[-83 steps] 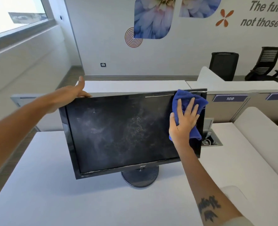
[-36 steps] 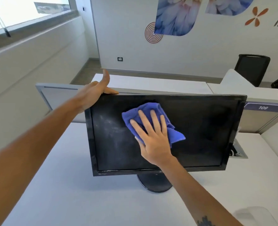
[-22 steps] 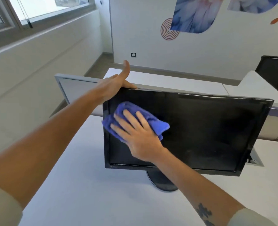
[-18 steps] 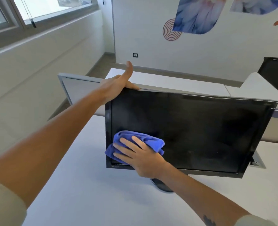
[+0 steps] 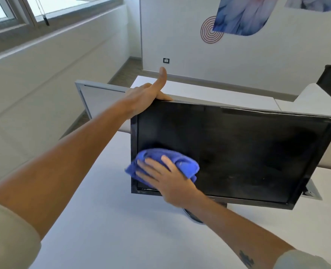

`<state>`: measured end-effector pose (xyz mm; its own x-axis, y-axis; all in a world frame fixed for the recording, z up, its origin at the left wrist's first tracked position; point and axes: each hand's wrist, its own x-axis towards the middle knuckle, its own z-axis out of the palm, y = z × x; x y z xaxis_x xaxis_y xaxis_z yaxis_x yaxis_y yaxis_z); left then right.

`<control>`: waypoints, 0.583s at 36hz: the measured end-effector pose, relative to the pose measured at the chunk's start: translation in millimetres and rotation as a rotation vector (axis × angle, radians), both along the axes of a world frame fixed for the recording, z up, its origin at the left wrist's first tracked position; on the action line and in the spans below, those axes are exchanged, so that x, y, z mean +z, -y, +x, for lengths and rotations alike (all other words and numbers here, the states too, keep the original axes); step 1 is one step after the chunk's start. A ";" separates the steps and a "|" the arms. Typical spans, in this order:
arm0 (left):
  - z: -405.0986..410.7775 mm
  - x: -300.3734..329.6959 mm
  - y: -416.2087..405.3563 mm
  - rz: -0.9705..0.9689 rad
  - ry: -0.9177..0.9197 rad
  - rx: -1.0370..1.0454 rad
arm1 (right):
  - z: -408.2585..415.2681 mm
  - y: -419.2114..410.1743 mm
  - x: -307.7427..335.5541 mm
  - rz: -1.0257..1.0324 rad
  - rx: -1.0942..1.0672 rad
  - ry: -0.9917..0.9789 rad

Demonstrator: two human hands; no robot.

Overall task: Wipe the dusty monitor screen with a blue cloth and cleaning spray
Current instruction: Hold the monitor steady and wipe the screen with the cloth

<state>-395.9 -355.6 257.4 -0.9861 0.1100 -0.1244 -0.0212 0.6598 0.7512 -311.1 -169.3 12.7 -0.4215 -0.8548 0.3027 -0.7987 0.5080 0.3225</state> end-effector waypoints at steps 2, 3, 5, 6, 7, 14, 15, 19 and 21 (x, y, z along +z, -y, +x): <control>1.4 -0.6 1.2 0.000 0.014 -0.002 | 13.8 -16.3 -25.1 0.147 0.056 0.033; 2.4 -0.2 1.2 -0.003 0.013 -0.001 | 15.2 -21.0 -28.5 0.189 0.077 0.049; 3.8 0.9 0.4 -0.010 0.006 0.003 | 8.8 -22.7 -18.3 0.211 0.117 0.048; 4.5 1.7 -0.3 -0.014 0.003 0.006 | 2.8 -20.8 -6.5 0.198 0.124 0.028; 5.0 2.6 -1.8 -0.020 0.002 0.007 | -4.3 -18.4 8.3 0.163 0.105 0.002; 6.3 6.7 -6.9 -0.046 -0.025 -0.032 | -52.0 -10.5 100.3 -0.297 -0.256 -0.158; 6.4 6.9 -6.9 -0.044 -0.028 -0.030 | -51.1 -8.6 98.5 -0.303 -0.257 -0.150; 5.9 4.7 -4.8 -0.030 -0.044 0.003 | -17.8 -13.6 44.7 -0.107 -0.127 -0.052; 6.4 3.1 -3.0 -0.027 -0.039 -0.010 | 1.7 -28.8 12.4 0.066 -0.023 0.007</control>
<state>-389.5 -352.6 260.5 -0.9892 0.1170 -0.0887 0.0146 0.6795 0.7335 -309.4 -140.5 25.1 -0.4431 -0.8628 0.2432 -0.7895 0.5041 0.3502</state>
